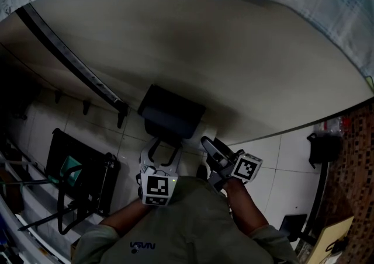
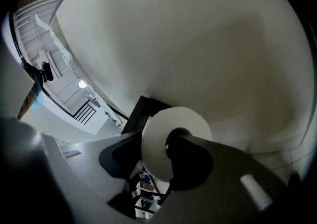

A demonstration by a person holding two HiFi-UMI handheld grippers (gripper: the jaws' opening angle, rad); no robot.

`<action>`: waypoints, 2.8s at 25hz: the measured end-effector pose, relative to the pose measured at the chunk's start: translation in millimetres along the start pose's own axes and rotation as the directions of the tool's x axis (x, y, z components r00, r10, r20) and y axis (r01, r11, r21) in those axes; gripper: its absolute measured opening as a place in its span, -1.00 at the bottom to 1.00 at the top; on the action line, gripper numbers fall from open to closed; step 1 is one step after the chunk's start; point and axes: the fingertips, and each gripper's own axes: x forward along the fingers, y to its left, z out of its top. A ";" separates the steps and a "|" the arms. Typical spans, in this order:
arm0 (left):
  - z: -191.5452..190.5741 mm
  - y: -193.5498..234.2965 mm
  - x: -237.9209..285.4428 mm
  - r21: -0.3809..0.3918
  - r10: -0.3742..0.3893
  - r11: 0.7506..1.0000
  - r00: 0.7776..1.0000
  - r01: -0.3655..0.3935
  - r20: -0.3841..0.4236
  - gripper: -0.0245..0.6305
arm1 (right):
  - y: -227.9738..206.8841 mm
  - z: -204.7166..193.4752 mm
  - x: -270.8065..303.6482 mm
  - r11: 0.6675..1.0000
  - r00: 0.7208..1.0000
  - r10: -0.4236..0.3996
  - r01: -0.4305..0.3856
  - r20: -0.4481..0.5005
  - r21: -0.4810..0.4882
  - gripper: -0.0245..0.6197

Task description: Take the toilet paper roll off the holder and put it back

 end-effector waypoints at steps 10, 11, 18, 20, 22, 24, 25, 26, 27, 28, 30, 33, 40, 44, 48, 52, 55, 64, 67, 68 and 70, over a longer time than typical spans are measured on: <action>-0.6 3.2 -4.8 -0.007 0.033 0.999 0.999 -0.033 0.005 -0.23 | -1.3 -4.1 18.0 0.999 0.999 0.035 -0.035 -0.005 0.025 -0.46; -1.0 3.4 -5.2 -0.009 0.034 0.999 0.999 -0.034 0.005 -0.24 | -1.4 -4.1 20.7 0.999 0.999 0.040 -0.040 -0.003 0.028 -0.46; -1.1 1.5 -8.6 -0.013 0.026 1.000 1.000 -0.026 0.010 -0.41 | 2.2 -8.4 41.4 0.998 0.998 0.054 -0.054 -0.016 0.016 -0.46; -1.2 -2.1 -7.9 -0.014 0.007 1.000 1.000 -0.007 0.011 -0.56 | 2.6 -10.8 46.6 0.998 0.998 0.058 -0.057 -0.026 0.010 -0.46; -0.9 -6.1 -6.2 -0.014 -0.013 1.000 1.000 0.014 0.011 -0.76 | 1.7 -13.2 49.4 0.998 0.998 0.056 -0.056 -0.040 0.001 -0.46; -0.1 -8.1 -3.3 -0.015 -0.029 0.999 0.999 0.030 0.012 -0.89 | 2.8 -13.9 50.5 0.998 0.997 0.064 -0.064 -0.050 0.009 -0.46; 0.0 -8.1 -1.4 -0.017 -0.035 0.999 0.999 0.035 0.011 -0.90 | 2.9 -13.9 49.9 0.998 0.996 0.067 -0.067 -0.055 0.015 -0.46; -0.2 -7.5 0.2 -0.023 -0.038 0.999 0.999 0.038 0.010 -0.90 | 2.8 -13.9 48.1 0.998 0.996 0.068 -0.067 -0.057 0.022 -0.46; -0.5 -6.5 1.3 -0.032 -0.038 0.999 0.999 0.038 0.009 -0.90 | 2.7 -13.8 45.3 0.998 0.996 0.065 -0.064 -0.055 0.028 -0.46; -1.0 -5.1 2.0 -0.043 -0.036 0.998 0.999 0.036 0.007 -0.90 | 2.5 -13.5 41.4 0.998 0.997 0.062 -0.060 -0.051 0.032 -0.46; -1.9 -2.7 2.8 -0.063 -0.033 0.997 0.999 0.033 0.004 -0.90 | 2.7 -13.0 32.2 0.998 0.997 0.059 -0.058 -0.043 0.036 -0.46; -1.9 -0.8 4.6 -0.077 -0.034 0.996 0.999 0.034 0.005 -0.90 | 2.6 -12.6 17.2 0.998 0.998 0.052 -0.051 -0.026 0.041 -0.52; -3.1 -2.2 5.4 -0.094 -0.054 0.994 0.998 0.055 0.012 -0.90 | -3.4 -17.9 3.7 0.999 0.999 0.007 -0.006 -0.035 0.032 -0.91; -4.7 -3.7 4.0 -0.097 -0.066 0.993 0.998 0.068 0.017 -0.90 | 3.3 -26.6 16.5 1.000 0.996 0.007 -0.008 -0.084 -0.006 -0.91; -6.1 -1.4 1.1 -0.098 -0.065 0.993 0.998 0.067 0.019 -0.90 | 3.2 -29.4 27.4 1.000 0.995 -0.009 0.007 -0.098 -0.020 -0.91; -7.6 5.2 -1.5 -0.105 -0.054 0.993 0.998 0.056 0.022 -0.90 | 4.2 -29.8 40.2 1.000 0.995 -0.011 0.009 -0.103 -0.024 -0.91; -9.4 10.0 -4.0 -0.111 -0.046 0.993 0.999 0.048 0.022 -0.90 | 5.7 -33.4 49.5 0.999 0.993 -0.016 0.012 -0.118 -0.038 -0.91; -10.2 22.7 -7.7 -0.126 -0.042 0.991 0.998 0.047 0.038 -0.90 | 7.0 -40.0 65.6 0.996 0.988 -0.042 0.030 -0.145 -0.086 -0.91; -10.2 25.1 -8.2 -0.131 -0.054 0.990 0.997 0.059 0.047 -0.90 | 4.3 -39.4 62.2 0.994 0.988 -0.069 0.056 -0.136 -0.097 -0.91; -10.1 25.8 -8.6 -0.133 -0.058 0.989 0.997 0.065 0.052 -0.90 | 2.5 -38.8 59.4 0.992 0.988 -0.086 0.073 -0.131 -0.105 -0.91; -10.8 27.3 -10.2 -0.140 -0.070 0.987 0.996 0.078 0.060 -0.90 | 0.8 -36.6 52.7 0.988 0.987 -0.114 0.100 -0.114 -0.119 -0.91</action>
